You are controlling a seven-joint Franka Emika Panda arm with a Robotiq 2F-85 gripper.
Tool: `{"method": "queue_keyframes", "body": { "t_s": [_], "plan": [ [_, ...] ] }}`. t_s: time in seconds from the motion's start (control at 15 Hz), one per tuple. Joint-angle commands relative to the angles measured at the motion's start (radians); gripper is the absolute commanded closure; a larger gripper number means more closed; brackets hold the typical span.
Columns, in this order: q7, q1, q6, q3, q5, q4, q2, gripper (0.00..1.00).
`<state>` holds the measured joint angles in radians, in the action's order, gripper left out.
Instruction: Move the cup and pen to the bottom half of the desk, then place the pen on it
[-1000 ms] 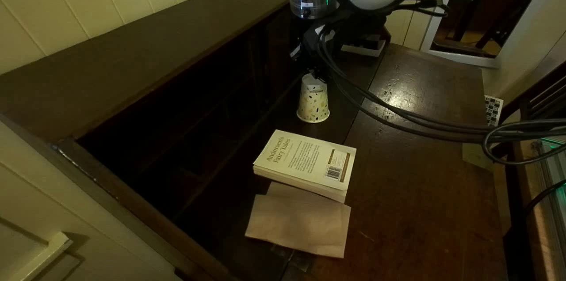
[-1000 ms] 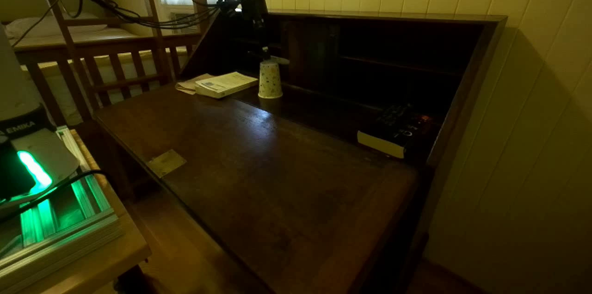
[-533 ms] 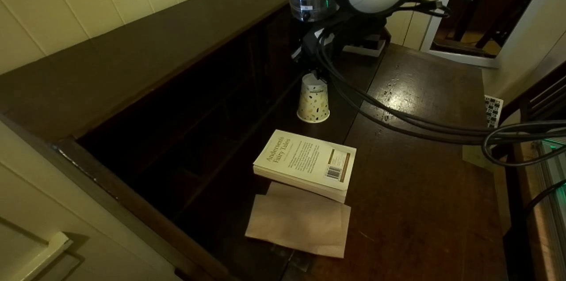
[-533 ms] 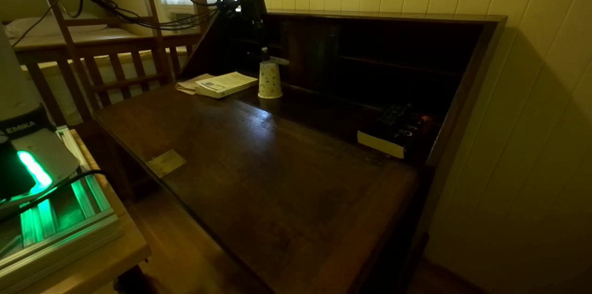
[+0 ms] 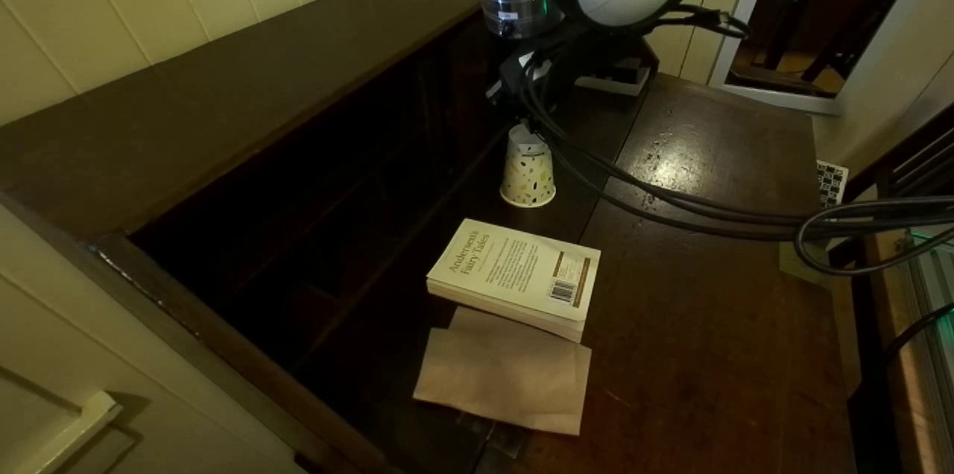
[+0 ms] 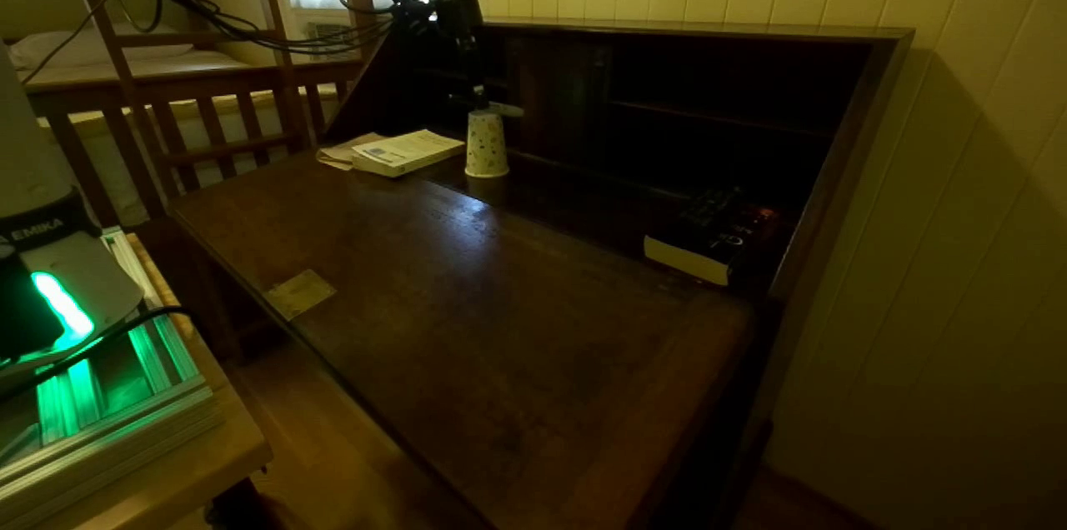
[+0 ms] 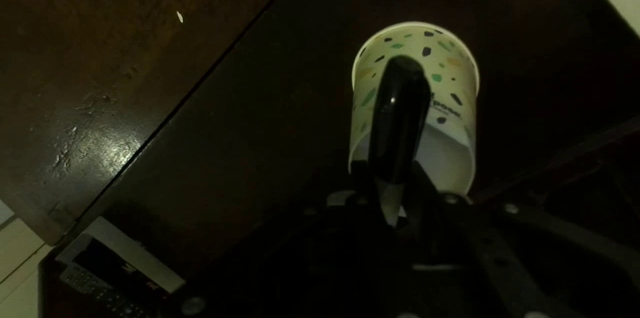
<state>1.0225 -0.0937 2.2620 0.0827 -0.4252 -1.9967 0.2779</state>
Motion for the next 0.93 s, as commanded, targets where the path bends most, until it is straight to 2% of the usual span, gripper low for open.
{"method": "queue_keyframes", "body": {
  "t_s": [0.0, 0.87],
  "plan": [
    [0.055, -0.02, -0.032, 0.013, -0.034, 0.035, 0.023, 0.95],
    [0.146, -0.04, -0.102, 0.009, -0.088, 0.065, 0.037, 0.95]
  ]
}}
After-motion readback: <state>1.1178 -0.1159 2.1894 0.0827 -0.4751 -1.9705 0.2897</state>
